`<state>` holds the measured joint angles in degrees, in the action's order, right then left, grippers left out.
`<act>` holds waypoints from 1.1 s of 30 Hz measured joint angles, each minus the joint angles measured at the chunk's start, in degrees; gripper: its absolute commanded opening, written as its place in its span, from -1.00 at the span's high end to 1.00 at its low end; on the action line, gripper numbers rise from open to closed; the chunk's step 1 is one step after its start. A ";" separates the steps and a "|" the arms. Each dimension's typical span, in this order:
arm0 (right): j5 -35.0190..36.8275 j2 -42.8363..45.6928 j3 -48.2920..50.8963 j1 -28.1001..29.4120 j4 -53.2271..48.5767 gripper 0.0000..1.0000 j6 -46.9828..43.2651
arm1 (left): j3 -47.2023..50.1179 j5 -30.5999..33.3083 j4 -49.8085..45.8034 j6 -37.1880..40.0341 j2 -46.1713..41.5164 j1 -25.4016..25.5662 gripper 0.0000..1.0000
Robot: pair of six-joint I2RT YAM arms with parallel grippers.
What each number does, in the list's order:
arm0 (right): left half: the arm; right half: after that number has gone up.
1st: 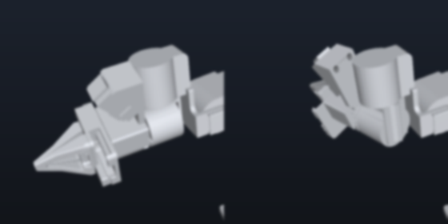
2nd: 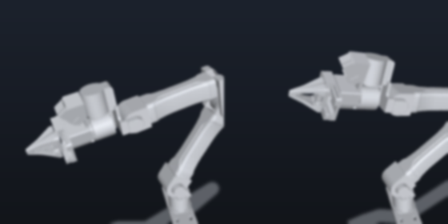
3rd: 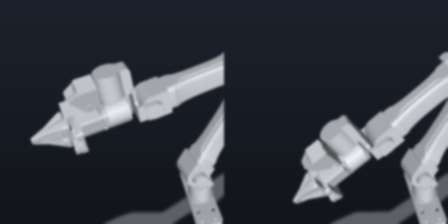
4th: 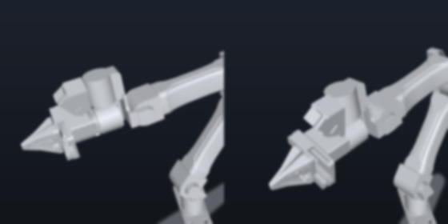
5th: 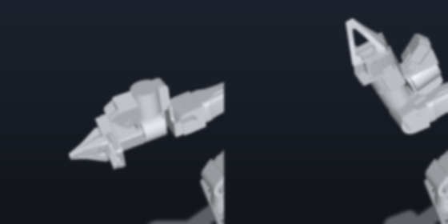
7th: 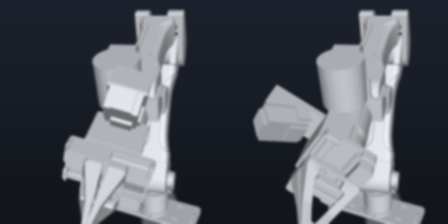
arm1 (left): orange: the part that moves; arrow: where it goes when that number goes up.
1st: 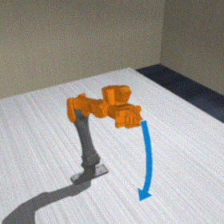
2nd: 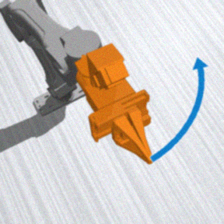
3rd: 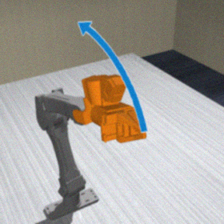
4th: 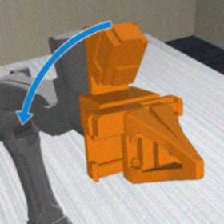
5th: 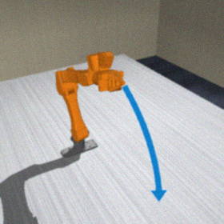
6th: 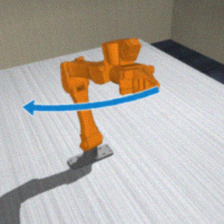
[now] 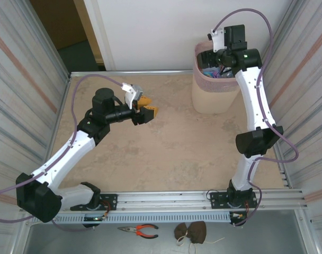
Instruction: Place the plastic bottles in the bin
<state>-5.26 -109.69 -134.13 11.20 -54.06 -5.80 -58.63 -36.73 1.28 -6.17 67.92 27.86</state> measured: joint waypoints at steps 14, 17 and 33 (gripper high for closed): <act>6.93 2.78 12.33 -0.07 3.67 0.02 0.68 | 0.04 0.42 -0.98 0.33 -0.55 -0.13 -0.26; 6.54 3.61 16.37 -0.15 6.78 0.12 0.76 | 0.07 0.42 -0.98 0.33 -0.55 -0.15 -0.26; -1.51 4.11 18.38 -4.09 7.28 0.05 4.48 | 0.26 0.44 -1.01 0.33 -0.55 -0.15 -0.27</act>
<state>-6.76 -105.58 -115.74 7.11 -46.78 -1.32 -58.37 -36.29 0.27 -5.85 67.37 27.70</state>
